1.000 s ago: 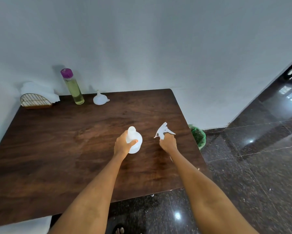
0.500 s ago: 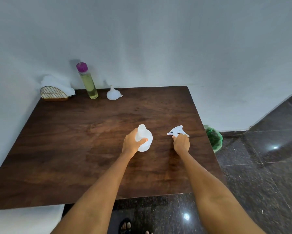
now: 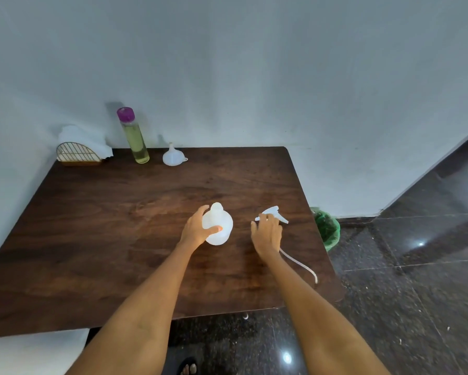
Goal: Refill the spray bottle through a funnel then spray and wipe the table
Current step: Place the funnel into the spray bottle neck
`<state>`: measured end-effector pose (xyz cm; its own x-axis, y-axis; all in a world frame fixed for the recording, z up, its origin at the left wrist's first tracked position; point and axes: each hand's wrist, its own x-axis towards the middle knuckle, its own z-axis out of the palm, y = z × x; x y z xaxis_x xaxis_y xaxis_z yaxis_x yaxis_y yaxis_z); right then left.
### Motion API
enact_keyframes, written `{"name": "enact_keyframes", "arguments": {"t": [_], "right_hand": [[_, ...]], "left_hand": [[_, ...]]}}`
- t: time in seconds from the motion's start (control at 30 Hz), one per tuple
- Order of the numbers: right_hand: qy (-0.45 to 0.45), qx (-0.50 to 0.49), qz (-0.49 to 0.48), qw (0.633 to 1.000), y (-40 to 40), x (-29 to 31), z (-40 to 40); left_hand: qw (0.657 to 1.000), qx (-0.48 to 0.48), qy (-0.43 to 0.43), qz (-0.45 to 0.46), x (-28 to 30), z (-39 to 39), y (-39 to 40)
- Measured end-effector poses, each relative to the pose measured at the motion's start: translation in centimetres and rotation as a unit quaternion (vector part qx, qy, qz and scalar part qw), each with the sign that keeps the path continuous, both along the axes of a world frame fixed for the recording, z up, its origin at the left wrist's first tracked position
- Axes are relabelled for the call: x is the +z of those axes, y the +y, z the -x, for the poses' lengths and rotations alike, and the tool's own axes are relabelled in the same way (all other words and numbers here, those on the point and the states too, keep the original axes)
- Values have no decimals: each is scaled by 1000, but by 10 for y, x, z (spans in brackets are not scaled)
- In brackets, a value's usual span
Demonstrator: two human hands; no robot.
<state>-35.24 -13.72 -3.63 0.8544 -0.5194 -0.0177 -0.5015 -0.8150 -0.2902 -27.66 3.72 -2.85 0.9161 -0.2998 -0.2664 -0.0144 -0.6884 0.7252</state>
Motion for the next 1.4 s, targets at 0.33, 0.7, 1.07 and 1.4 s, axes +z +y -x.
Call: {"name": "enact_keyframes", "arguments": {"t": [0.33,0.7,1.07,1.4], "right_hand": [[44,100,-99,989,100,-4,26],[-3,228,-153,962,189,38,-53],[29,81,-183,979,198,26,-218],[26,-16,-184,982,174,-21,-361]], "left_hand": [[998,21,15,-54,-4,36,51],[987,51,-47,-146,18,-10,142],[988,73,-15,-138,-12,-139,183],[990,-14,-51,-130,-48,-263,172]]}}
